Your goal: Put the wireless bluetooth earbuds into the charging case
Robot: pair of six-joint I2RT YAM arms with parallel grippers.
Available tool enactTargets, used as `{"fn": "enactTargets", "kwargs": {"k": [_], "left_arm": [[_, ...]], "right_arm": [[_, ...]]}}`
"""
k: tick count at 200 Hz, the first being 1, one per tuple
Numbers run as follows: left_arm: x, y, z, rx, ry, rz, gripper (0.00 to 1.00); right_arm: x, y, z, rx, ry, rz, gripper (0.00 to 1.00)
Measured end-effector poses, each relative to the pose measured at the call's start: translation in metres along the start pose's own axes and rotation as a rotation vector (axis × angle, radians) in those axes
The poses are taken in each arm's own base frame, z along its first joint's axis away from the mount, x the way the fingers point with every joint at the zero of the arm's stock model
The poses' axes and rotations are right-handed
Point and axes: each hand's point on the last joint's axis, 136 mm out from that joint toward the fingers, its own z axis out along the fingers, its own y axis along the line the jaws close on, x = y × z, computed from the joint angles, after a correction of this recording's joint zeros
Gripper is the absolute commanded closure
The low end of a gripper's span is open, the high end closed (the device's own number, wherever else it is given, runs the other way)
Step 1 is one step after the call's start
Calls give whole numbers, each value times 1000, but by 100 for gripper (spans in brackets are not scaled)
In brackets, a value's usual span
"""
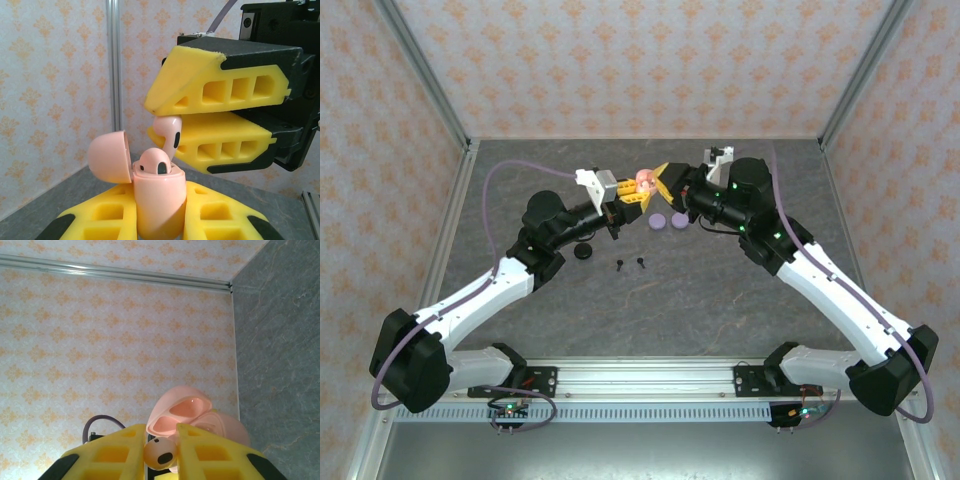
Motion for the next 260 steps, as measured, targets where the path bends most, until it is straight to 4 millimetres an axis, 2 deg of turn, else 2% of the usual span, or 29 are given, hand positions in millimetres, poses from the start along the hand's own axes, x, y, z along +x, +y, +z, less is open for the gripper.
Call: {"fn": "enactTargets", "kwargs": {"k": [183,260], "left_arm": [[8,2,0,-8,30,-16,100],[11,2,0,-11,40,-22,100]], "right_arm": [[-7,-14,5,43,-11,-4,73],[-11,-20,3,80,-15,-37,66]]}}
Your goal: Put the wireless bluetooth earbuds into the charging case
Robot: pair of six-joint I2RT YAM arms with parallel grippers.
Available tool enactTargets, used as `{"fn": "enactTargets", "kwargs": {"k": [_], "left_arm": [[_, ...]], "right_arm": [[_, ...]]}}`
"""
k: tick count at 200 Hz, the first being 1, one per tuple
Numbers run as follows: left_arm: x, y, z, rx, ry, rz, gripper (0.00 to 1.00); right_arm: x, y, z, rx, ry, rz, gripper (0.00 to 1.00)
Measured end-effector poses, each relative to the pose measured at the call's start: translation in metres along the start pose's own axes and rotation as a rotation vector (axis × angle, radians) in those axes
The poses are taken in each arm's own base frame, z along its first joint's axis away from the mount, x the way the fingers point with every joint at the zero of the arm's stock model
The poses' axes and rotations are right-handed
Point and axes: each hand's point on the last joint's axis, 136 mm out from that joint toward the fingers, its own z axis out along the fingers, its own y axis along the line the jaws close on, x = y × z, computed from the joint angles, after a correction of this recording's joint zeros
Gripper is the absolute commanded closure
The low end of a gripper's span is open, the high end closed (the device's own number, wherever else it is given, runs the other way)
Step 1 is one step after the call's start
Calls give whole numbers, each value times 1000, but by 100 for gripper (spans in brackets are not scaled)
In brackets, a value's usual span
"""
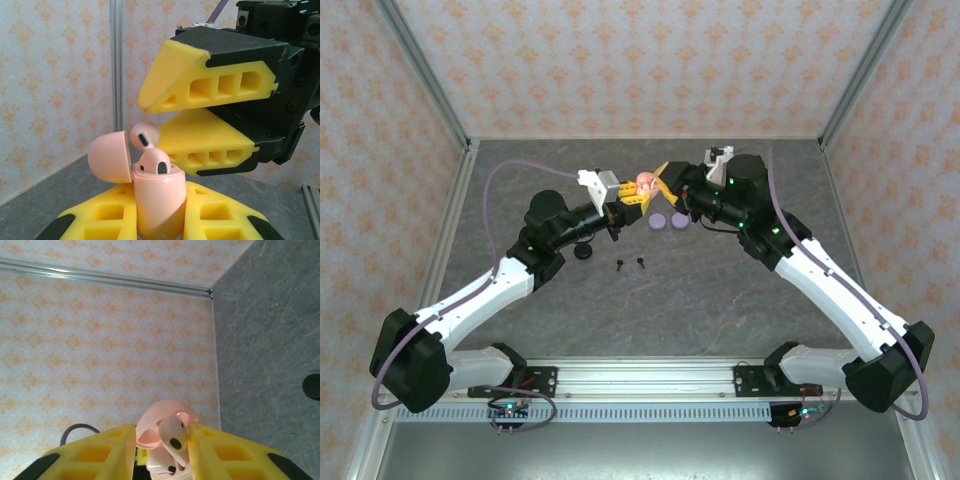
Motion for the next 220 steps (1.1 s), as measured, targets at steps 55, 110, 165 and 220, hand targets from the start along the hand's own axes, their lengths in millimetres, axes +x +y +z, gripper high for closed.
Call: {"fn": "enactTargets", "kwargs": {"k": [55,110,165,220], "left_arm": [[-6,-1,-1,2,-22,12,100],[-8,-1,-1,2,-24,19,100],[-21,-1,-13,-41,-39,54,100],[6,4,-28,-108,25,27,100]], "right_arm": [[3,-22,-1,94,16,-15,65],[-3,-24,-4,117,3,-43,61],[-13,-46,-22,239,-42,-101,56],[-30,-96,-52,505,-102,-246,50]]}}
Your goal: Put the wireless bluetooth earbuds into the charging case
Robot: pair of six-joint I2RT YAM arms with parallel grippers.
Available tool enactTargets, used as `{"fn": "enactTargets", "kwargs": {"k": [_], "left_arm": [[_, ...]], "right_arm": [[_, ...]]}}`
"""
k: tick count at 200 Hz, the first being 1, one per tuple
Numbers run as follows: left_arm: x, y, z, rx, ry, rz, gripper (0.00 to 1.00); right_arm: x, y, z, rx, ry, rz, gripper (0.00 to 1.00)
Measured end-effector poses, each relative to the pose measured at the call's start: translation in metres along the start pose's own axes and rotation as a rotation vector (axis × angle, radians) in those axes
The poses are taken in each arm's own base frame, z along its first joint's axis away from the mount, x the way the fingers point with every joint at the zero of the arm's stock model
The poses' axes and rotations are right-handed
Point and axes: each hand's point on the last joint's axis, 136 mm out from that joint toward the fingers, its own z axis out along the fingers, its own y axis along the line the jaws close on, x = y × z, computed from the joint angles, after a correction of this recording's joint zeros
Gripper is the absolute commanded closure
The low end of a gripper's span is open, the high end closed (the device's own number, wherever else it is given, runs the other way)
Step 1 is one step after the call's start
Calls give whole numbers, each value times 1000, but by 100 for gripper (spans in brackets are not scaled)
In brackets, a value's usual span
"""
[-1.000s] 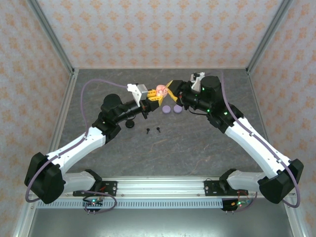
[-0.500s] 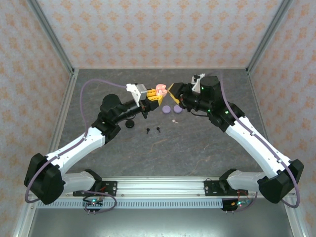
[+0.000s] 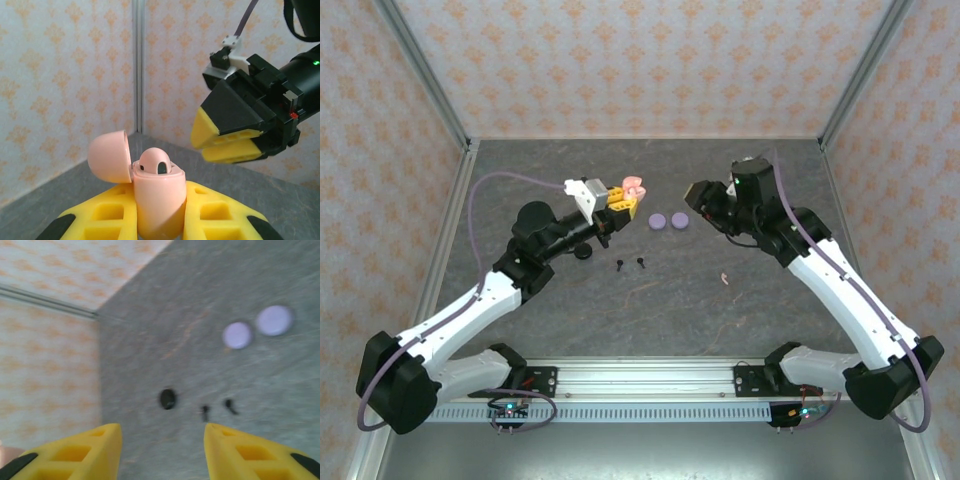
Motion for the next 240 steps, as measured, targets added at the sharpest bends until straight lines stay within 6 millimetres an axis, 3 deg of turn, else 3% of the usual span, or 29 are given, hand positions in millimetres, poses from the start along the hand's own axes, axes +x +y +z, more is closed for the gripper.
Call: {"fn": "enactTargets", "kwargs": {"k": [28,68,103,137,240], "left_arm": [[6,2,-6,-23,23,7,100],[0,2,-12,-37,16,20,100],[4,3,-12,-45,31,22,100],[4,3,-12,-45,32,29,100],[9,3,-12,-46,52,24,100]], "right_arm": [[11,-60,12,215,30,-84,51],[59,-162,49,569,259,-211,58],[81,-210,67,759,437,-320,61],[91,-231,76,827,533,-388,66],[103,-251,97,859,621,-441,69]]}}
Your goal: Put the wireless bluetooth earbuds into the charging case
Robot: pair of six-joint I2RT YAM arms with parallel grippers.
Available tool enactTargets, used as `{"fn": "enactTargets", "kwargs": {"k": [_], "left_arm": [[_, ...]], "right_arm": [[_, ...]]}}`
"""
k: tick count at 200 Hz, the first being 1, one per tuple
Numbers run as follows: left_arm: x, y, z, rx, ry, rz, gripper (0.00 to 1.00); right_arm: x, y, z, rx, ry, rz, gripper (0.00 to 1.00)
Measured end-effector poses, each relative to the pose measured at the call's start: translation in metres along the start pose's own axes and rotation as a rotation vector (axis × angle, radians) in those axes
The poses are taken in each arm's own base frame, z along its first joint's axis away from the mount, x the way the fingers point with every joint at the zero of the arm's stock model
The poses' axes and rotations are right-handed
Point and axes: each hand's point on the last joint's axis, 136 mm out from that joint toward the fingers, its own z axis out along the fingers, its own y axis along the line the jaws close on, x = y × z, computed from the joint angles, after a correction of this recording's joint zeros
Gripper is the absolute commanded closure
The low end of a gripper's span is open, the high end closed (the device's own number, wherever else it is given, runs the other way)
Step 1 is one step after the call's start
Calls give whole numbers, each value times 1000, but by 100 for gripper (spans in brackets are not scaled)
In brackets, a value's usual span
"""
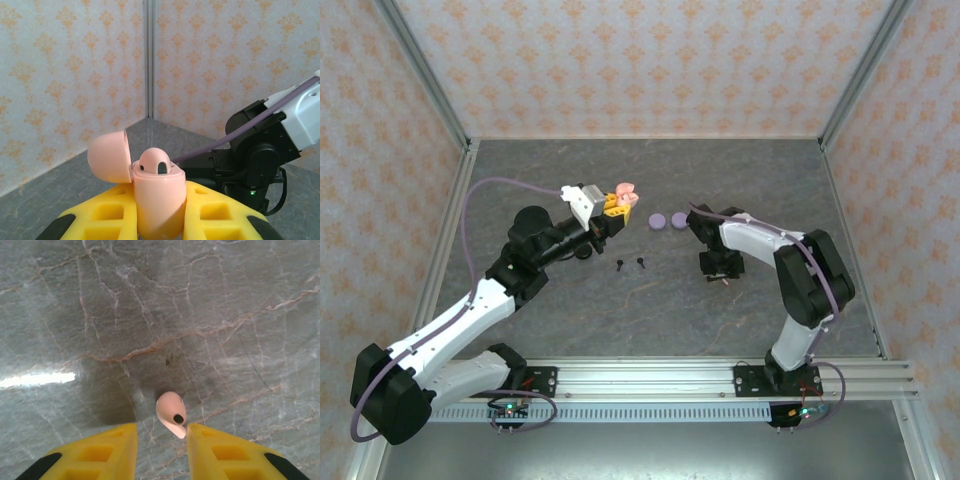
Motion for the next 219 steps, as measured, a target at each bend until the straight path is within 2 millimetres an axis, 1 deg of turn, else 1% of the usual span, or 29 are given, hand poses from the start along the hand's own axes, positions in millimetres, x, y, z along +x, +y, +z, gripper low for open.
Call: {"fn": "enactTargets", "kwargs": {"k": [21,59,101,167,185,219], "left_arm": [[2,0,0,0,7,-2,100],[4,0,0,0,15,-5,100],[4,0,0,0,16,-5,100],[6,0,0,0,25,-8,100],[7,0,0,0,27,-9,100],[6,0,-1,-1,26,-9,100]], "right_arm": [[-2,0,4,9,1,-9,69],[-13,0,1,22,-22,-26,68],[-15,-5,6,16,0,-18,69],[-15,-1,8,-36,23,-13,77],[-14,1,8,-47,26,-14,81],[-15,0,8,-64,29,-3,84]]}}
